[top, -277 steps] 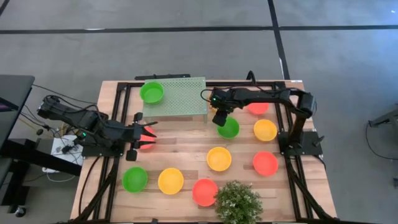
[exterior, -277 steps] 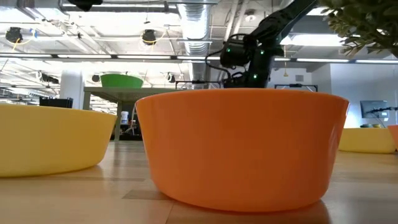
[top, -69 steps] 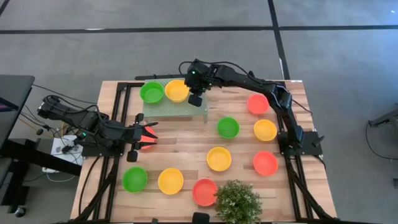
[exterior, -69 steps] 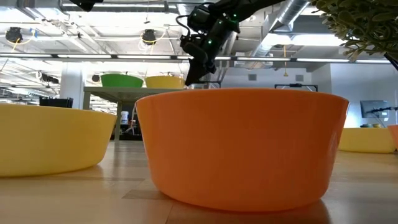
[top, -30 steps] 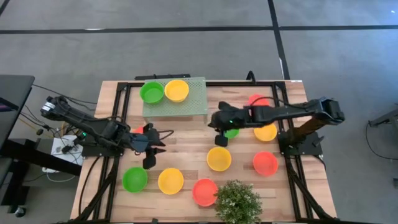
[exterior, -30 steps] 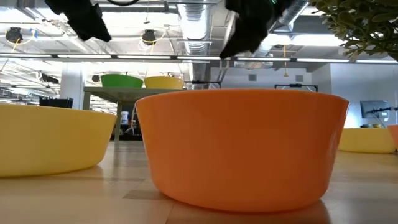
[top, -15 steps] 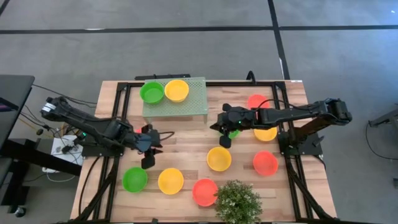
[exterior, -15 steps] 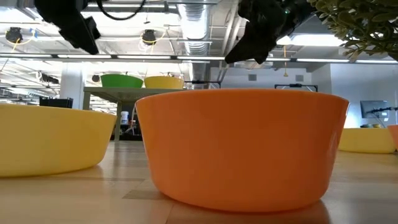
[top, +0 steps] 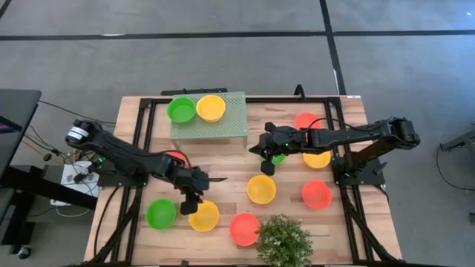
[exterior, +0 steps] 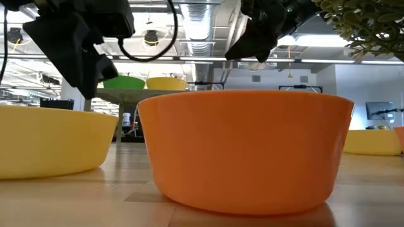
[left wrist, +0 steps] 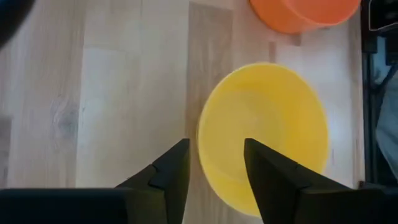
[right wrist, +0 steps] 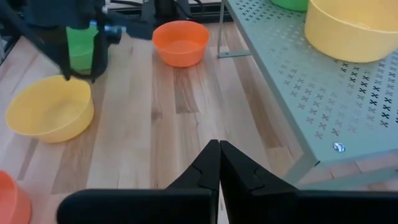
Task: Pick & Place Mini bowls
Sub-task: Stack the yellow bowl on top of the yellow bowl on the shelf
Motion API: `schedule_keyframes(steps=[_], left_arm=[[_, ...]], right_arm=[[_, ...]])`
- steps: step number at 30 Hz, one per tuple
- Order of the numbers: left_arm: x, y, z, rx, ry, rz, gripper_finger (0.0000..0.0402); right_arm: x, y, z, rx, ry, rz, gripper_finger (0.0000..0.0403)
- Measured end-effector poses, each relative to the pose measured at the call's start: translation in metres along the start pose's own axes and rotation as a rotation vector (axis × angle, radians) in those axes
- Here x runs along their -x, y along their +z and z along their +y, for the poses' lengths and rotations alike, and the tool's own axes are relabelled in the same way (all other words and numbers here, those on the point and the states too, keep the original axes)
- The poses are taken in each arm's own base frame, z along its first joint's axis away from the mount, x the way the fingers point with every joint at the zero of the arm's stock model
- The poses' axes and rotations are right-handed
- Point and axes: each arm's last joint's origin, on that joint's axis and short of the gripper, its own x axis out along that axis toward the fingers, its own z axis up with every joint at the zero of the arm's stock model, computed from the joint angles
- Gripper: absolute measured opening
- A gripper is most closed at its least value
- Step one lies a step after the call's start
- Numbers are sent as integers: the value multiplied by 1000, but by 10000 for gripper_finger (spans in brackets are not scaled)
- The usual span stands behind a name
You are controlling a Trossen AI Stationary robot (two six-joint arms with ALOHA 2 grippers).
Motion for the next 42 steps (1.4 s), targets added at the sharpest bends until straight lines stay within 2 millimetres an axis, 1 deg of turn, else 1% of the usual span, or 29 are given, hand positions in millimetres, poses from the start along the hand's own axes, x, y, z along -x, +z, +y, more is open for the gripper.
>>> schedule_keyframes(steps=[4, 7, 11, 14, 16, 18, 21, 24, 26, 32, 35, 38, 42], left_arm=[[-9, 0, 5, 16, 10, 30, 171], [-19, -3, 9, 29, 25, 60, 178], [-34, -11, 14, 36, 41, 101, 179], [-38, -15, 16, 2, 42, 110, 171], [-37, -13, 15, -23, 47, 88, 157], [-32, -12, 14, -44, 60, 59, 135], [-25, -10, 13, -83, 71, 23, 89], [-20, -9, 12, -104, 70, 8, 29], [-20, -9, 12, -105, 68, 5, 10], [-20, -9, 12, -106, 77, 4, 6], [-20, -9, 12, -103, 76, 3, 11], [-20, -8, 12, -70, 82, -7, 31], [-20, -8, 12, -54, 80, -10, 70]], right_arm=[[0, 0, 0, 0, 0, 0, 0], [0, 0, 0, 1, 0, 2, 0], [0, 0, 0, 1, 0, 3, 0], [0, 0, 0, 1, 0, 3, 0], [0, 0, 0, 1, -1, 3, 0], [0, 0, 0, 1, 0, 3, 0], [0, 0, 0, 1, -1, 4, 0], [0, 0, 0, 2, -1, 4, 0], [0, 0, 0, 2, -1, 4, 0], [0, 0, 0, 1, -1, 4, 0], [0, 0, 0, 2, -1, 5, 0], [0, 0, 0, 2, -1, 4, 0], [0, 0, 0, 2, -1, 4, 0]])
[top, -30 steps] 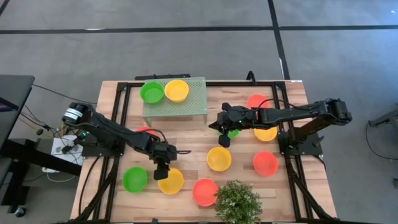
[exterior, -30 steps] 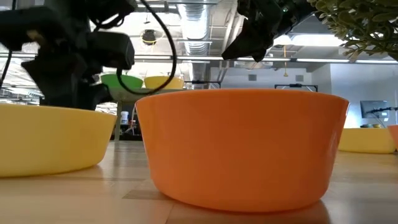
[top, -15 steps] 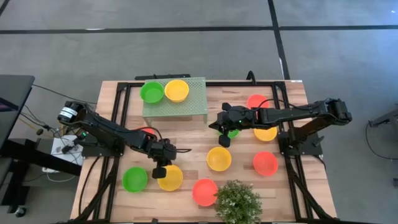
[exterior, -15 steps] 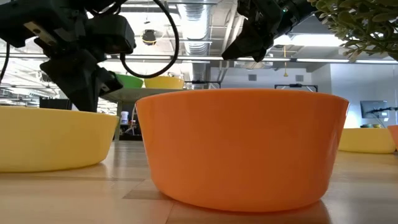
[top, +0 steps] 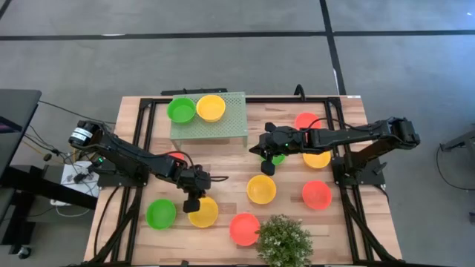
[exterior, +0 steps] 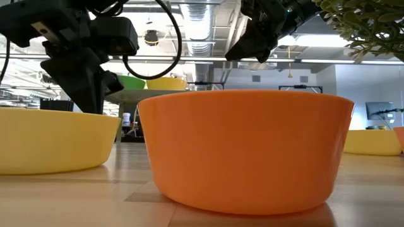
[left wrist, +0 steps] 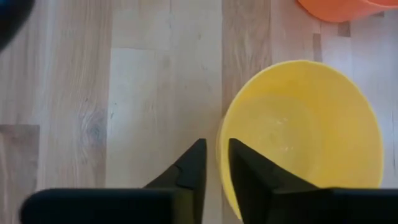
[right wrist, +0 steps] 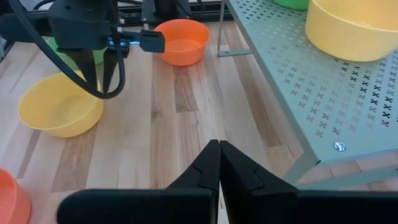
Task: Pick & Place Mini bowls
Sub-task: Stack the yellow bowl on top of the yellow bowl on the shelf
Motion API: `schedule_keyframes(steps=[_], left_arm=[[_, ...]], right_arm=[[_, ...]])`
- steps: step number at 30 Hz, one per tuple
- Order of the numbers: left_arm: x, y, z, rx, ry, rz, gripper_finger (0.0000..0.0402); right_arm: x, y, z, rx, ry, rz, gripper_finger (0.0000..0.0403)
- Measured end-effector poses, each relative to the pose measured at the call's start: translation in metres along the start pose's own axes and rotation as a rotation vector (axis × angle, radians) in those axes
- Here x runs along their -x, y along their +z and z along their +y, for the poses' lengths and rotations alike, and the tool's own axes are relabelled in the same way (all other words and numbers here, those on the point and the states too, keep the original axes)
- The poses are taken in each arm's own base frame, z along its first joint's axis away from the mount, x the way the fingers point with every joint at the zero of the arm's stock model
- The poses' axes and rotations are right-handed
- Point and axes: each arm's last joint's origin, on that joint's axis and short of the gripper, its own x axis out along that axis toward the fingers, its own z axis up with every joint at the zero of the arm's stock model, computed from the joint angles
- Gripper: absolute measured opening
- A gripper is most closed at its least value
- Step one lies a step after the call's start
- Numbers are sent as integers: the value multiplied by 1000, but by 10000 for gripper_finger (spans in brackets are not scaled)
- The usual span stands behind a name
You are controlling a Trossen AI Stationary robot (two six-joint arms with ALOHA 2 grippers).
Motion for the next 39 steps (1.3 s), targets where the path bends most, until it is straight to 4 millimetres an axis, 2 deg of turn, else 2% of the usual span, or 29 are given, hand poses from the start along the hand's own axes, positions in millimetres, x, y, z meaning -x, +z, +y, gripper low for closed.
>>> schedule_keyframes(steps=[6, 10, 13, 18, 23, 27, 31, 35, 39], left_arm=[[-5, -5, 2, 4, 23, 16, 126], [-14, -15, 6, -6, 35, 51, 134], [-16, -15, 6, -48, 29, 36, 108], [-16, -11, 5, -59, 36, -9, 16], [-8, -8, 5, -63, 42, -28, 11], [26, 13, 1, -134, 122, -142, 10], [81, 38, 7, -127, 288, -323, 9], [142, 54, 28, -6, 380, -501, 9], [184, 54, 65, 107, 506, -603, 9]], right_arm=[[0, 0, 0, 0, 0, 0, 0], [0, 0, 0, 0, 0, 0, 0], [0, 0, 0, 0, 0, 0, 0], [0, 0, 0, 0, 0, 0, 0], [0, 0, 0, 0, 0, 0, 0], [0, 1, 0, 2, 0, -5, 0], [0, 1, 0, 8, 0, -5, 0], [0, 1, 0, 8, 0, -7, 0], [0, 1, 0, 9, 0, -7, 0]])
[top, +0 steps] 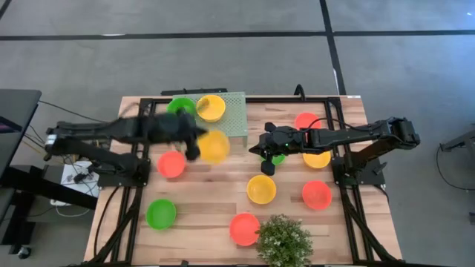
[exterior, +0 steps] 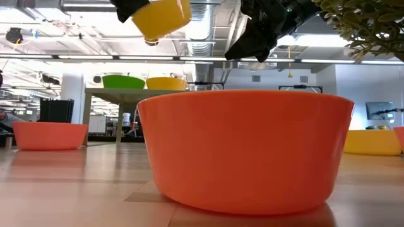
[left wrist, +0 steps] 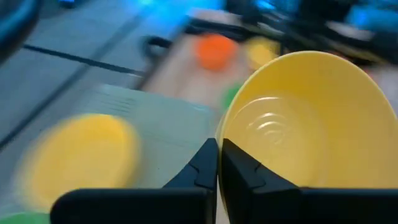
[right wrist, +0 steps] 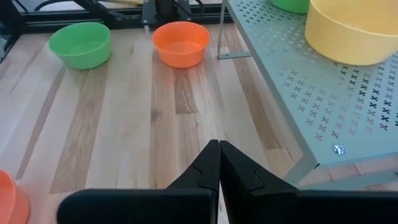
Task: Pick & Place Mini bowls
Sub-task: Stack the yellow bowl on top of the yellow bowl on the shelf
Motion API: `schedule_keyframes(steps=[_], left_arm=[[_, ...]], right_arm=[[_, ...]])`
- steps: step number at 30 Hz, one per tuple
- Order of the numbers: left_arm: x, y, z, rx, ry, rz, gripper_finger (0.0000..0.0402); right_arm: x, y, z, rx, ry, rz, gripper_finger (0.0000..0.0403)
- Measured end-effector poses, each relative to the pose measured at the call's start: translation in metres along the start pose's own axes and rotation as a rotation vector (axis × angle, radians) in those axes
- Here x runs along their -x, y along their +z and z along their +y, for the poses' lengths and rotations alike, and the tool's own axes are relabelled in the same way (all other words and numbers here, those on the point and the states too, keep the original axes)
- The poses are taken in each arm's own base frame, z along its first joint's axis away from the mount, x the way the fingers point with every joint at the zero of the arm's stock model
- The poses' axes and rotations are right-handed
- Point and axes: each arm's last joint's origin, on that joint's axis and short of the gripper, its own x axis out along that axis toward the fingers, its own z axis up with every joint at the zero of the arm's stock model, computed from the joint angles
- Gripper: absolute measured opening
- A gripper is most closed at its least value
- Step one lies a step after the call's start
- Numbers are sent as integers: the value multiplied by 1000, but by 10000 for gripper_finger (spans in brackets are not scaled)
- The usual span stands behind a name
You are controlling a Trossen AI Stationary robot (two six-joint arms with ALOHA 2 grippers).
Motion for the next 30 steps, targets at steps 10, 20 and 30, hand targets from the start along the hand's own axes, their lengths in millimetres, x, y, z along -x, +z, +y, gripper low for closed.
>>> schedule_keyframes(steps=[10, 20, 30], left_arm=[[-18, -4, 103, 251, 151, 27, 9], [-51, -25, 151, 393, 191, 129, 11], [-71, -35, 156, 409, 188, 200, 16]], right_arm=[[0, 0, -3, -5, -9, 0, 0], [-1, 0, -6, -11, -19, 0, 0], [-1, 0, -6, -11, -19, 2, 0]])
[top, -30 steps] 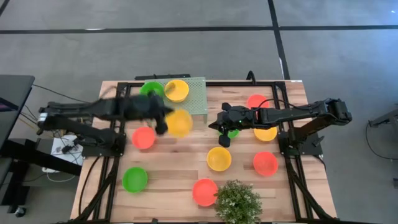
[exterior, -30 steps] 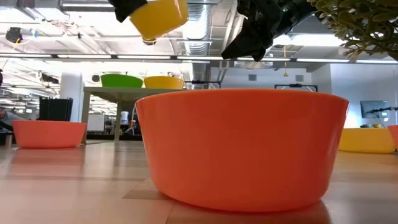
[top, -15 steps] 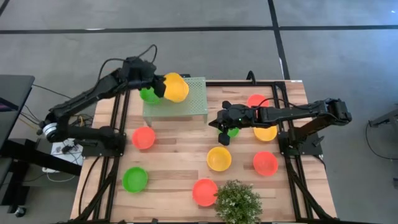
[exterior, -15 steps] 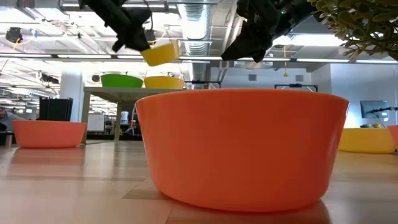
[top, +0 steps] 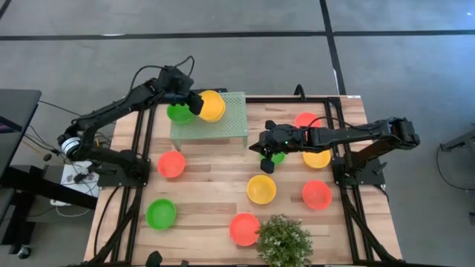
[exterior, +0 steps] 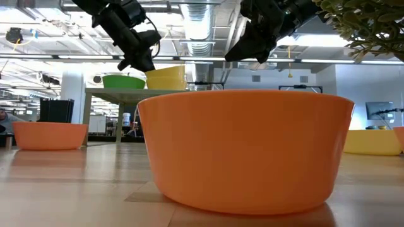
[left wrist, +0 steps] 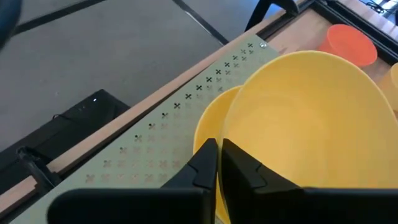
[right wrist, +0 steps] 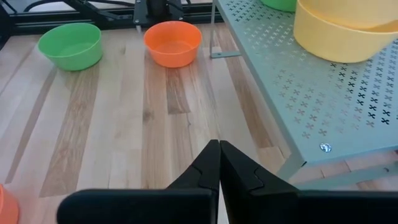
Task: Pick & Place Mini bowls
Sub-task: Stack the yellow bowl on top of the yellow bowl on the shelf
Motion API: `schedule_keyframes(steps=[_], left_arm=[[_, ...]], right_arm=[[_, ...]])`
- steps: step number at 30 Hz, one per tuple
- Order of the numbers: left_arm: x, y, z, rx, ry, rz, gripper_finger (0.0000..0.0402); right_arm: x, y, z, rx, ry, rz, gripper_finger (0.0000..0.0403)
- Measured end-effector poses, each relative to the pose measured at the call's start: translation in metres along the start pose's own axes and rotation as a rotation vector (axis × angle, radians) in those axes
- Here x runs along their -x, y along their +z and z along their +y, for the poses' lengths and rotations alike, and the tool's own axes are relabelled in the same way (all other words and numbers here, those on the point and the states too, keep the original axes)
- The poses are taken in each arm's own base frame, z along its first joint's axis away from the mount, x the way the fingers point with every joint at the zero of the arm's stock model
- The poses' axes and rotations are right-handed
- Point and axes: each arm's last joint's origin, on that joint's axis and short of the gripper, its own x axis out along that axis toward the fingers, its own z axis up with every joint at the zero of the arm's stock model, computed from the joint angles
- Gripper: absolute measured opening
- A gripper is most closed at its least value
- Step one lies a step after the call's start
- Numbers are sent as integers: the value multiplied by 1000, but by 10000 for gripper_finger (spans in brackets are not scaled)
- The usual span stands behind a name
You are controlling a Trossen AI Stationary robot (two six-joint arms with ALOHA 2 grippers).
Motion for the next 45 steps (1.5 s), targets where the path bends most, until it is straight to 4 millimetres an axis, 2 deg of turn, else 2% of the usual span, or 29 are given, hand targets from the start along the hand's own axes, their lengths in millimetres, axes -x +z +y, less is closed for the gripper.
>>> schedule_keyframes(steps=[13, 16, 19, 24, 33, 39, 45], left_arm=[[2, 1, 0, -12, 0, -10, 69], [2, 1, 0, -65, 0, -13, 75], [2, 1, 0, -74, 0, -13, 65], [2, 1, 0, -76, -1, -13, 11], [2, 1, 0, -67, -2, -9, 10], [2, -1, -5, -67, -139, 6, 26], [2, -1, -5, -69, -118, 9, 40]], right_arm=[[0, 0, 0, 0, 0, 0, 0], [0, 0, 0, 0, 0, 0, 0], [0, 0, 0, 0, 0, 0, 0], [0, 0, 0, 0, 0, 0, 0], [0, 0, 0, 0, 0, 0, 0], [0, 0, 0, 0, 0, 0, 0], [0, 0, 0, 1, 0, 0, 0]])
